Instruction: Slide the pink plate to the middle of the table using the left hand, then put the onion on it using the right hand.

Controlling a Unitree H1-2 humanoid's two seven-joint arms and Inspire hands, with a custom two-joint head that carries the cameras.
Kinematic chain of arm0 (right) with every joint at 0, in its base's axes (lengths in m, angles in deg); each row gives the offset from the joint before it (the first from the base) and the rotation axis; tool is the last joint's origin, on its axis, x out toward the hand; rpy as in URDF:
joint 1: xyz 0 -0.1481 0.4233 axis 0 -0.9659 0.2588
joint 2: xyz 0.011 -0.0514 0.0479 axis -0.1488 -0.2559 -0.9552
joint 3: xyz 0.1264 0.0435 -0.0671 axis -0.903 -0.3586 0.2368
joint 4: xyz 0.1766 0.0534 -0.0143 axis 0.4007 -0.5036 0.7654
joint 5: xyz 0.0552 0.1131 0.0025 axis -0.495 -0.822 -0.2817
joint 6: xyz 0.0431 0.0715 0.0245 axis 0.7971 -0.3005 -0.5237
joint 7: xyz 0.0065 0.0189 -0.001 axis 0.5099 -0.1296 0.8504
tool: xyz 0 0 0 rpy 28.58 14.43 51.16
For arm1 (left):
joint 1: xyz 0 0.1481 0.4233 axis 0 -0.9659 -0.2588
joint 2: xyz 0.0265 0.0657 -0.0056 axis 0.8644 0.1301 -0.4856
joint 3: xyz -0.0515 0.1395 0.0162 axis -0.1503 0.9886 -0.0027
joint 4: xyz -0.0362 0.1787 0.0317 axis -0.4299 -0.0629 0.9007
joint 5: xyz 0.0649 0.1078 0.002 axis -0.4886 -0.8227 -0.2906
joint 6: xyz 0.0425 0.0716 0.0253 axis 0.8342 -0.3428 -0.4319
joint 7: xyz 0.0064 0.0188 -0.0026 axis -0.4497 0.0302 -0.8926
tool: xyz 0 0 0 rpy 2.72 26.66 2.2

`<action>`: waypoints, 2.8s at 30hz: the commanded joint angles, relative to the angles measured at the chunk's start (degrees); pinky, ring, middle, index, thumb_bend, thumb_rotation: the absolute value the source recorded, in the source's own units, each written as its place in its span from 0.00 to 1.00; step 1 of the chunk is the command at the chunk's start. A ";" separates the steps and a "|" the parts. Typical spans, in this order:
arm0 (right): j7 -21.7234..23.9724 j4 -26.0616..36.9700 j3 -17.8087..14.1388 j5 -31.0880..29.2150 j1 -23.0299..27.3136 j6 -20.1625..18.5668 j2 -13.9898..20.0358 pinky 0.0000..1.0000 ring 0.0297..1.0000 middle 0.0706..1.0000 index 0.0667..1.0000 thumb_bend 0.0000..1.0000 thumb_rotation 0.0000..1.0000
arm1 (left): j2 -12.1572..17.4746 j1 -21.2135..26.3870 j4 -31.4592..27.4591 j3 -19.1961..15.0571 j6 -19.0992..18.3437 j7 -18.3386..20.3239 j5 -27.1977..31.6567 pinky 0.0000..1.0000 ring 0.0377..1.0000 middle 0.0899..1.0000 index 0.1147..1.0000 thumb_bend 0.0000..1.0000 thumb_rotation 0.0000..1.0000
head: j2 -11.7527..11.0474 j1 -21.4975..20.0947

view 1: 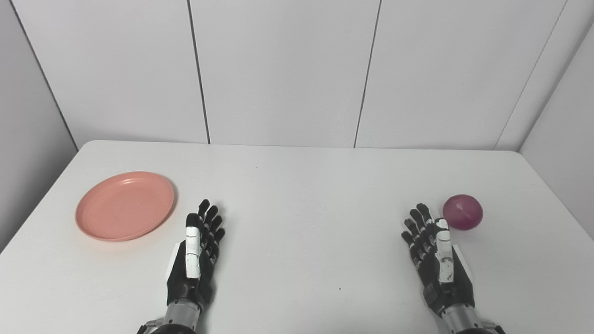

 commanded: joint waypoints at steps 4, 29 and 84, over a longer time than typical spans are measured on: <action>0.31 -1.74 -0.15 -0.49 -1.35 -1.03 0.30 1.00 1.00 1.00 1.00 0.86 1.00 | -0.39 -1.88 1.01 1.03 -1.30 0.03 -0.77 1.00 1.00 1.00 1.00 0.85 1.00 | -1.50 3.98; 6.97 -10.62 -3.53 -4.51 -0.67 3.47 5.98 1.00 1.00 1.00 1.00 0.81 1.00 | -6.73 -1.66 6.86 4.52 4.15 -3.33 -6.18 1.00 1.00 1.00 1.00 0.82 1.00 | -10.16 18.45; 7.84 -12.62 -2.82 -3.16 -0.26 5.39 4.79 1.00 1.00 1.00 1.00 0.83 1.00 | 18.98 27.32 6.55 -9.56 5.91 7.16 3.64 0.81 0.82 0.86 0.78 0.94 0.95 | -14.44 18.29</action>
